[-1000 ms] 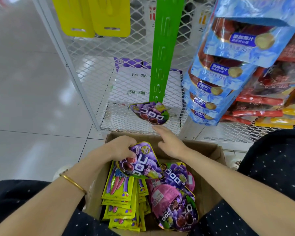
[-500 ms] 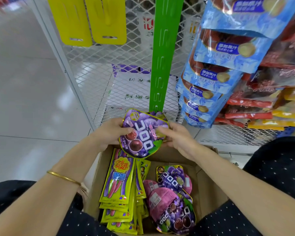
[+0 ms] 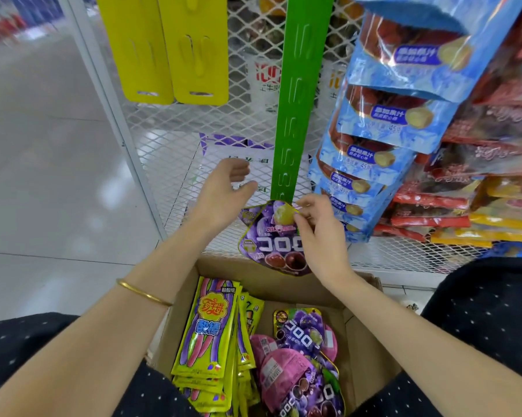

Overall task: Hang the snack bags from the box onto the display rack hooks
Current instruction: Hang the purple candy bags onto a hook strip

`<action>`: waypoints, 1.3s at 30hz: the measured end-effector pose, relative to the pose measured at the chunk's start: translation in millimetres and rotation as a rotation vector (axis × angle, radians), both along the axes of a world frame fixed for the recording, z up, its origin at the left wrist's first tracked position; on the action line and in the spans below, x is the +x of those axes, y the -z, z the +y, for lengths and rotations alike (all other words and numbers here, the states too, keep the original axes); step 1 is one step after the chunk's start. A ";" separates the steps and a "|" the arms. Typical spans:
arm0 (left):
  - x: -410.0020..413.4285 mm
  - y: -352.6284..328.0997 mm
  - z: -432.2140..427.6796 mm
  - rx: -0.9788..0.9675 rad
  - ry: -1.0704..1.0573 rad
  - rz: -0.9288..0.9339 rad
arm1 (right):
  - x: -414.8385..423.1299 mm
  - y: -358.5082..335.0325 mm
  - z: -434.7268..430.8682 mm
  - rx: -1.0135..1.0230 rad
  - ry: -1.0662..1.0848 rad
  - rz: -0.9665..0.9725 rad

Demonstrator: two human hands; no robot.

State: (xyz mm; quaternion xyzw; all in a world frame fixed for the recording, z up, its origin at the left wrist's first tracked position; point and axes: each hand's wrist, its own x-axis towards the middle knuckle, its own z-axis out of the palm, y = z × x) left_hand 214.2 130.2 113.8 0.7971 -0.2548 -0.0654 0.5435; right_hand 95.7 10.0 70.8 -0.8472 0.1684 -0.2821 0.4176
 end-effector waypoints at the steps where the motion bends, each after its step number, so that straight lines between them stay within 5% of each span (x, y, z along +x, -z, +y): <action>1: 0.2 -1.2 -6.2 -0.009 0.024 -0.011 | 0.5 -1.4 0.3 -0.030 0.020 -0.001; 7: 8.4 1.5 -27.2 0.002 0.055 -0.007 | 8.6 -5.7 0.4 -0.236 0.049 0.028; 27: 5.4 2.3 -32.6 0.080 0.102 0.168 | 24.0 6.6 2.1 -0.259 0.137 -0.018; 39: 1.1 11.8 -16.1 0.095 0.146 0.097 | 26.0 30.6 -4.9 -0.216 0.027 0.067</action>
